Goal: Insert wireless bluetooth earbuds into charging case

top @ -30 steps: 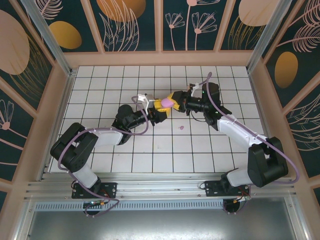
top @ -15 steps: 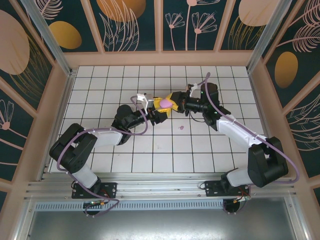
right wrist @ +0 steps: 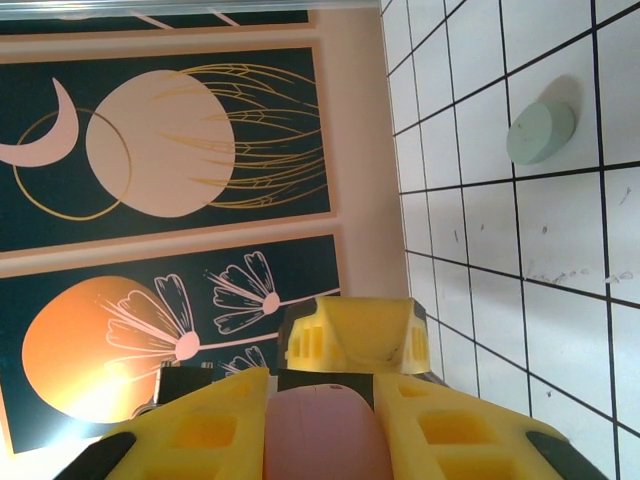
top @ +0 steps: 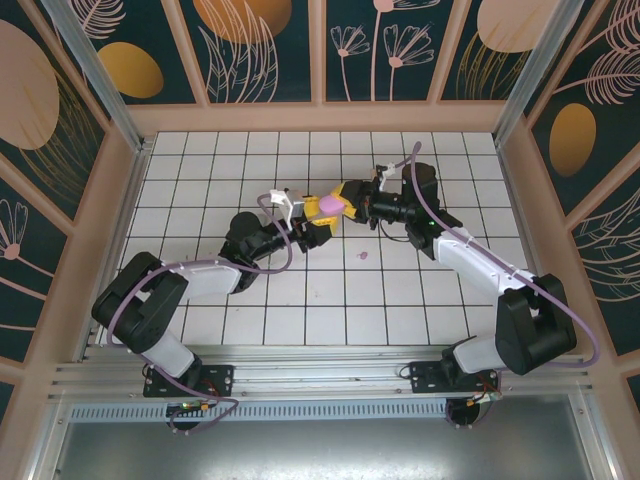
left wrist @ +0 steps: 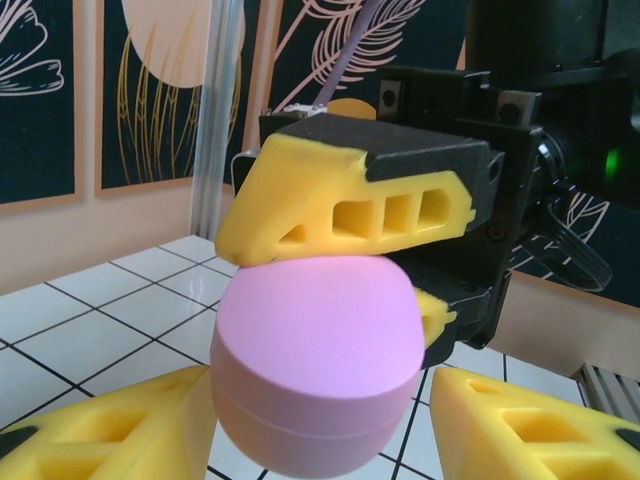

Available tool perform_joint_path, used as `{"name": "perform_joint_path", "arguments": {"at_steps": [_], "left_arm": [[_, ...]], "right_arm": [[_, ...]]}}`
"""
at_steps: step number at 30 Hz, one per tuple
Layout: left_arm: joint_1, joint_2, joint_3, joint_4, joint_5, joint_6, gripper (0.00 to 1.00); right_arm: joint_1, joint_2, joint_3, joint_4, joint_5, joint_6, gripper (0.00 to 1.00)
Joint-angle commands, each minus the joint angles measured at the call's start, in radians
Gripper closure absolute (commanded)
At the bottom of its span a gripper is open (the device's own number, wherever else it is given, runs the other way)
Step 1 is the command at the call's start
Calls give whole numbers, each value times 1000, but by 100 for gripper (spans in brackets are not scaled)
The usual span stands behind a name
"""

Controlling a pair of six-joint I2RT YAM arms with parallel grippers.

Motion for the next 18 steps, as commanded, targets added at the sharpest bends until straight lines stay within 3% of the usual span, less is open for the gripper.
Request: {"name": "perform_joint_path", "arguments": {"at_steps": [1, 12, 18], "left_arm": [[1, -29, 0, 36, 10, 6, 44], [0, -16, 18, 18, 39, -3, 61], [1, -47, 17, -21, 37, 15, 67]], "right_arm": [[11, -26, 3, 7, -8, -12, 95], [20, -40, 8, 1, -4, -8, 94], [20, -59, 3, -8, 10, -10, 76]]}}
